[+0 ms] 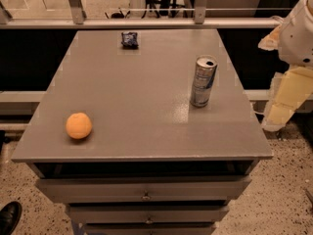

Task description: Pick redbull can

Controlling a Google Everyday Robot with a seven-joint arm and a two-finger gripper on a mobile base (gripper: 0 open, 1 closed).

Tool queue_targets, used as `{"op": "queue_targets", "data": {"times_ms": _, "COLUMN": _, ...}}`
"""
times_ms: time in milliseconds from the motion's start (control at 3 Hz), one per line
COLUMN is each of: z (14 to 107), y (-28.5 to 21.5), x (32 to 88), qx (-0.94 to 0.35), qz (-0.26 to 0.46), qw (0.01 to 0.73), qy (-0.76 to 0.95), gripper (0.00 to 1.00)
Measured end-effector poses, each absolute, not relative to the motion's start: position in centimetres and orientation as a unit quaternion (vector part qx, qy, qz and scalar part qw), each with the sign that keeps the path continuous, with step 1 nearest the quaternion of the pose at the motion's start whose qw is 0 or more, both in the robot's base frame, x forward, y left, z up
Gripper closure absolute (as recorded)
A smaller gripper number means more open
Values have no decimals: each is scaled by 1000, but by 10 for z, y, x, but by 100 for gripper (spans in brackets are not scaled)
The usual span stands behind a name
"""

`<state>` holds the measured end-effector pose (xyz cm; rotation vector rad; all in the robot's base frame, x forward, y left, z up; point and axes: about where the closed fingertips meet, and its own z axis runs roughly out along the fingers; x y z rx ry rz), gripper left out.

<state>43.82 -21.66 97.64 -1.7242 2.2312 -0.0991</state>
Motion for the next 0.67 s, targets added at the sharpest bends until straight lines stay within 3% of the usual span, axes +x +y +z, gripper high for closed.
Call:
{"op": "queue_targets", "data": {"times_ms": 333, "z": 976, "y": -217, "x": 438, "qx": -603, "qz": -35, "qw": 159, "qy": 781, "gripper": 0}}
{"op": "queue_targets", "data": {"times_ms": 667, "z": 954, "y": -224, "x": 456, "qx": -587, "qz": 4, "qw": 215, "qy": 780, "gripper": 0}}
